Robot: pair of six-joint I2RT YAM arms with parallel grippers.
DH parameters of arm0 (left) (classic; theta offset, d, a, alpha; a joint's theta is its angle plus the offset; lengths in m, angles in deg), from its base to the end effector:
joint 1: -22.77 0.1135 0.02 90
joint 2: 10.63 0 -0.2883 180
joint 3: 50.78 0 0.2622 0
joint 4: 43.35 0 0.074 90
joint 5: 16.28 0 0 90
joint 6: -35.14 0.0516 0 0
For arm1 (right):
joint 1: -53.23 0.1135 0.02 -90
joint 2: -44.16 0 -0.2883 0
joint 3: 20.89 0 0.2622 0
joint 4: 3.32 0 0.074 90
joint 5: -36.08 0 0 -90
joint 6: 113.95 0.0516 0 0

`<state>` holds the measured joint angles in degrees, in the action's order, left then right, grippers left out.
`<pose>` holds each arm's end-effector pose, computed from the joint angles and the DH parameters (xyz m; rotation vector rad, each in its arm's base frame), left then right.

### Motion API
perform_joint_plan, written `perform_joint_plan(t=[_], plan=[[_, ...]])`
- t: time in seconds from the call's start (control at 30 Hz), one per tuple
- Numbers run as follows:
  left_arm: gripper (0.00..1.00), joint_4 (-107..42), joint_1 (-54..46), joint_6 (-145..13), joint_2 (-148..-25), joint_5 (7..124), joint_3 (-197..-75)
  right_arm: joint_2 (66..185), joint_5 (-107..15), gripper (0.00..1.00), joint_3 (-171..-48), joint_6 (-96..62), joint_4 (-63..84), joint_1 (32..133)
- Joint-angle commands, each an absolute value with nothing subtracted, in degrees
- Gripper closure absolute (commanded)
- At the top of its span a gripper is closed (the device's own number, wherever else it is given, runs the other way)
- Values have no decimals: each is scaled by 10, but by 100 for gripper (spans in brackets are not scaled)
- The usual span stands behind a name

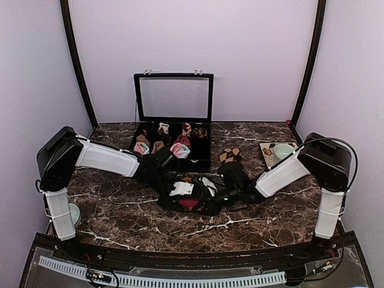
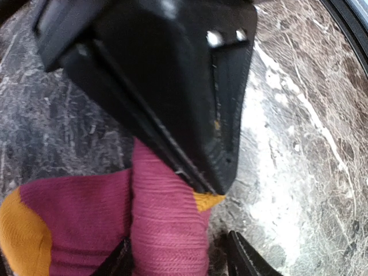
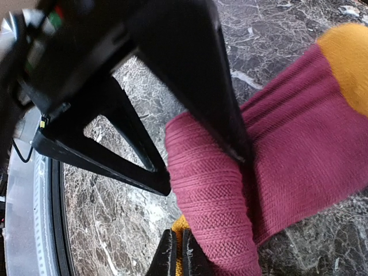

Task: Roll the socks
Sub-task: Roll the sock at the center of the board.

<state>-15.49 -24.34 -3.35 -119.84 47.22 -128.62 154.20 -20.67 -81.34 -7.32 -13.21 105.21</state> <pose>0.2555 -0.3089 0.1460 2.0281 1.5274 -0.5694 0.2111 0.3159 0.1099 -1.0655 2.2183 1.2460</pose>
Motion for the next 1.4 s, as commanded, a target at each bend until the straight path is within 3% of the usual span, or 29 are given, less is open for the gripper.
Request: perform_joint_plan(t=[0.0,0.17,0.23,0.37,0.47,1.0,1.37], plan=[[50,-124,-249,-18,-1208,479,-1287,1551,-201,100,-816,-60,-127,1044],[81,-114,-249,-15,-1220,496,-1295,1543,-198,100,-815,-47,-132,1041],[89,-109,-249,-15,-1222,491,-1292,1522,-209,97,-804,-40,-140,1034],[90,-100,-249,-15,-1217,474,-1281,1473,-233,80,-788,-38,-152,1012],[90,-86,-251,-8,-1213,463,-1276,1453,-234,78,-792,-41,-155,992],[91,-68,-276,16,-1205,456,-1264,1646,-182,91,-994,-53,-78,1002],[95,-46,-276,8,-1179,448,-1248,1568,-346,97,-840,-50,-127,965]])
